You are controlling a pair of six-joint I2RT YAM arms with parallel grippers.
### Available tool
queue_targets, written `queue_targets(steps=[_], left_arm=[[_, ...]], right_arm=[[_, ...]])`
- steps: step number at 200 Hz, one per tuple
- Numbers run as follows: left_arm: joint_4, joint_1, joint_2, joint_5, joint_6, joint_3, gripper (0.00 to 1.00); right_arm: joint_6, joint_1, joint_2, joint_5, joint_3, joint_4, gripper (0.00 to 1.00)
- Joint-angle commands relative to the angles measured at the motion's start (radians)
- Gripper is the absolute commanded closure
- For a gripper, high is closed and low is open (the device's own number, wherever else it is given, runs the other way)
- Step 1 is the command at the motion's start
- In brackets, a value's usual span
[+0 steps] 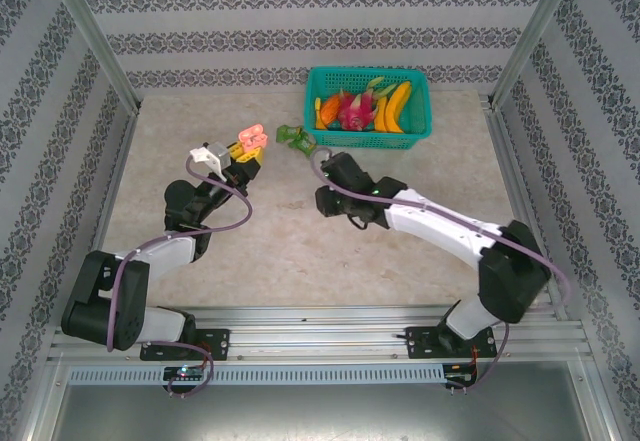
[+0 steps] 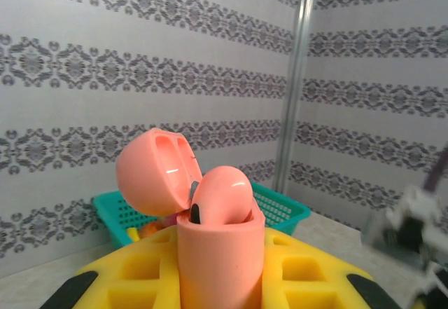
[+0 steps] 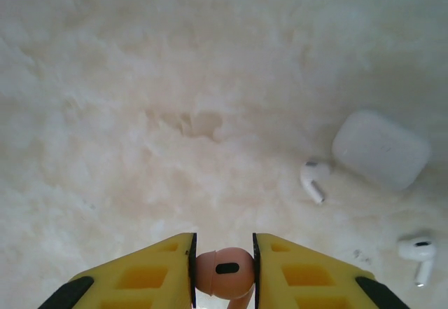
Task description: Insert the wireless bluetooth earbuds into the charging case
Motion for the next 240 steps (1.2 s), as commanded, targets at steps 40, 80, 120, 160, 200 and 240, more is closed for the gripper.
queue_targets(steps=[40, 80, 120, 160, 200, 240], left_arm=[[-0.084, -0.089, -0.003, 0.168, 0.015, 0.048, 1.0], [-0.105, -0.154, 0.051, 0.185, 0.038, 0.105, 1.0], [-0.063, -0.193, 0.113, 0.152, 0.023, 0.151, 1.0], [0.001, -0.217, 0.16, 0.04, 0.015, 0.16, 1.0], [0.069, -0.246, 0.189, -0.064, 0.008, 0.164, 1.0], [0.108, -0.271, 0.216, -0.115, -0.001, 0.191, 1.0]], right_arm=[[-0.106, -0.087, -0.211, -0.044, 0.029, 0.207, 0.73], [-0.148, -0.1, -0.26, -0.095, 0.038, 0.373, 0.72], [-0.133, -0.11, -0.251, -0.139, 0.031, 0.502, 0.72], [-0.067, -0.126, -0.222, -0.176, -0.006, 0.629, 0.72], [-0.034, -0.127, -0.191, -0.188, -0.04, 0.728, 0.72], [-0.019, -0.128, -0.161, -0.207, -0.05, 0.785, 0.72]])
